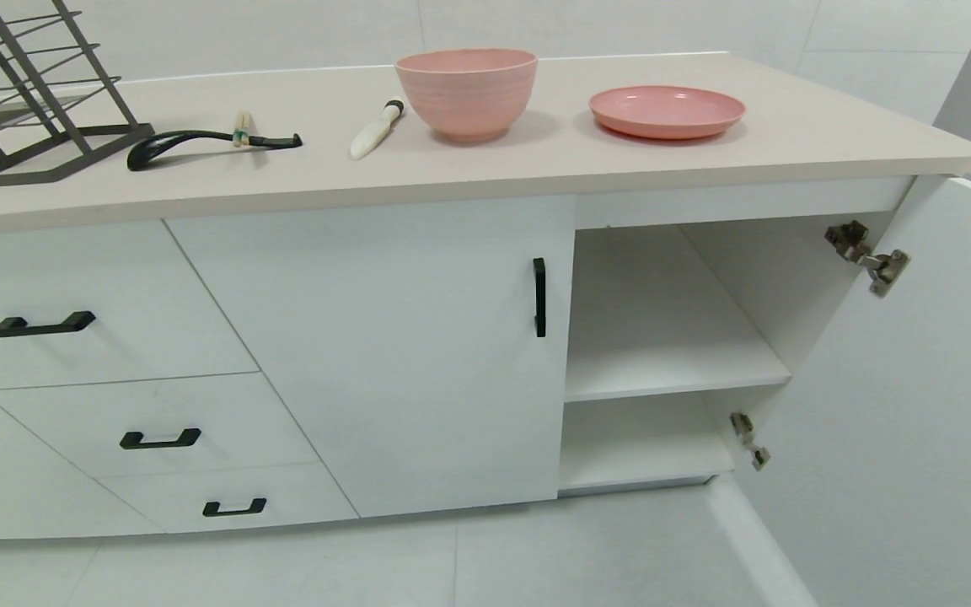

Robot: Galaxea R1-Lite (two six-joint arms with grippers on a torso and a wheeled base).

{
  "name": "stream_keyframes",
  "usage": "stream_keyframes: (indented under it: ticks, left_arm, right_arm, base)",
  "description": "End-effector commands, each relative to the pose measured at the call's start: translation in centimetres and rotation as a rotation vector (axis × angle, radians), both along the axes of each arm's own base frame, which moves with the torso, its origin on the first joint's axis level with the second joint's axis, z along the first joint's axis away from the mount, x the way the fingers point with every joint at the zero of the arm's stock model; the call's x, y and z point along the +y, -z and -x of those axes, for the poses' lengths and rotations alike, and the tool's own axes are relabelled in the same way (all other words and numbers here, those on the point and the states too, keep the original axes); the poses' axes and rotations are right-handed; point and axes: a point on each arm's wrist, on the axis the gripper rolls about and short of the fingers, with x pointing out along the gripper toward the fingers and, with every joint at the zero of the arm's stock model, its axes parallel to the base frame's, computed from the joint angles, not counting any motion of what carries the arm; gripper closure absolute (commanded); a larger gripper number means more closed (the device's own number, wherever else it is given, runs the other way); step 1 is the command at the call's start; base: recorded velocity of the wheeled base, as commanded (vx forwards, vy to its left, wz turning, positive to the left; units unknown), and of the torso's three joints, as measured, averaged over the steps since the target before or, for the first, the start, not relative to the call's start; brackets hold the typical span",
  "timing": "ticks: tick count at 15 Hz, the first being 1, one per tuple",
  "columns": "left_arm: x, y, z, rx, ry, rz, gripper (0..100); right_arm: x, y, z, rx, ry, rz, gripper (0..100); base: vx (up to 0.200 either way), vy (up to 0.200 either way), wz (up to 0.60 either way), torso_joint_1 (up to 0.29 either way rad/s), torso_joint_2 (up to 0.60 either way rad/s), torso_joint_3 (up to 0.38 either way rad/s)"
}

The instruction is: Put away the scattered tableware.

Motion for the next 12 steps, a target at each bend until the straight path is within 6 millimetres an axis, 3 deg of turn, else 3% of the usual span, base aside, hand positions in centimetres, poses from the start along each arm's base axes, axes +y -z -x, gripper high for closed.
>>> stream_keyframes:
  ticks: [1,4,5,8,11,12]
  left_arm:
    - [0.00,-0.02,-0.02,0.002,-0.001,0.001,0]
    - [0.00,-0.02,-0.02,0.002,-0.001,0.001,0]
    - [0.00,-0.02,-0.02,0.002,-0.001,0.001,0]
    - [0.00,-0.02,-0.02,0.002,-0.001,0.001,0]
    - [0.00,-0.02,-0.02,0.002,-0.001,-0.001,0]
    - [0.00,-0.02,-0.02,0.002,-0.001,-0.001,0]
  right_arm:
    - [0.00,0.00,0.00,0.000,0.001,0.002,0]
    - [0.00,0.00,0.00,0.000,0.001,0.000,0]
    - [0.00,0.00,0.00,0.000,0.001,0.000,0]
    - [0.00,0.00,0.00,0.000,0.001,0.000,0]
    - [0.00,0.00,0.00,0.000,0.001,0.002,0]
    - [0.00,0.00,0.00,0.000,0.001,0.002,0]
  base:
    - [0.200,0.000,0.00,-0.007,0.00,0.007]
    - [0.200,0.000,0.00,0.002,0.01,0.004]
    - [0.200,0.200,0.00,0.007,0.01,0.002]
    - [0.000,0.000,0.00,0.000,0.00,0.000]
    - [0.000,0.200,0.00,0.009,0.00,-0.002]
    - [0.000,0.000,0.00,0.000,0.00,0.000]
